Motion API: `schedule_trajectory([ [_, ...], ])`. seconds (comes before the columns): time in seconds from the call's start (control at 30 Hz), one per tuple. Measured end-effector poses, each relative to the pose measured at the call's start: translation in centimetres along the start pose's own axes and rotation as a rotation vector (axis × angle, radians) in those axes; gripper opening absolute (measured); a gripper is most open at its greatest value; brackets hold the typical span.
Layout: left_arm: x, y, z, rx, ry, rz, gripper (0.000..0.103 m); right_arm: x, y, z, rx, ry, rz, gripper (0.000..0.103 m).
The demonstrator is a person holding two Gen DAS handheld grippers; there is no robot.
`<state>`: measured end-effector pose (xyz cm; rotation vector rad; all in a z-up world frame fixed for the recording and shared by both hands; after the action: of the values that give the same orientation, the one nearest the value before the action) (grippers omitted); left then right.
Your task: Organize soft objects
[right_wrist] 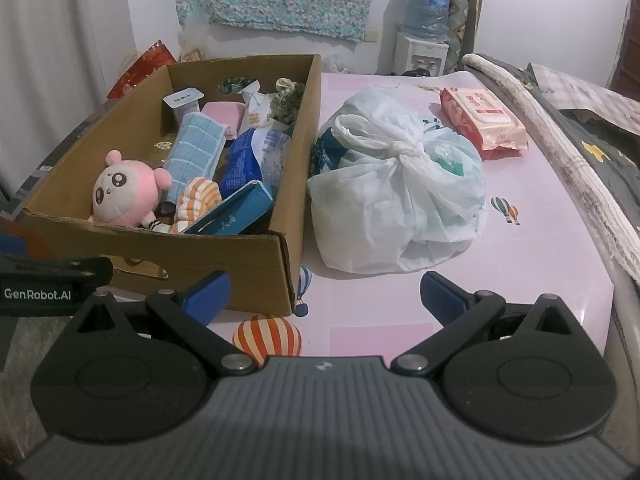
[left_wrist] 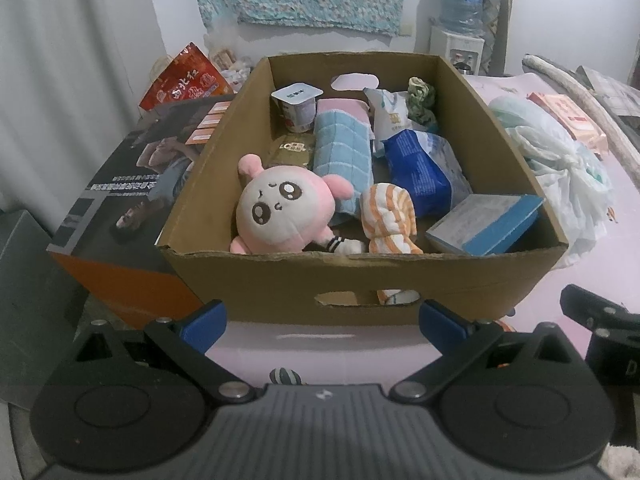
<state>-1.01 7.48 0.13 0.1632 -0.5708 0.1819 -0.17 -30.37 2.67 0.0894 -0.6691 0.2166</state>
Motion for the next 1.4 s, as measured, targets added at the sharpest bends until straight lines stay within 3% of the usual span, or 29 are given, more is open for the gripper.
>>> schedule_trajectory([
  [1.4, -0.03, -0.47, -0.07, -0.002, 0.013, -0.011, 0.103, -0.10, -0.53, -0.35, 0.000, 0.011, -0.011, 0.102],
])
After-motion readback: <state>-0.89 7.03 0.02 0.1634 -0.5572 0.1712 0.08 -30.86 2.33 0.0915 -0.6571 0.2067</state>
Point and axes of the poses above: each gripper's, at about its wrist camera, not at the fingertips, and z roughly against the way its jaws point, y to its left, x to its top, the point moved 2 cm from there along -z, roughly the way its jaws point, and after that the axes turned 3 degrees about y, right-handed, at the moved point
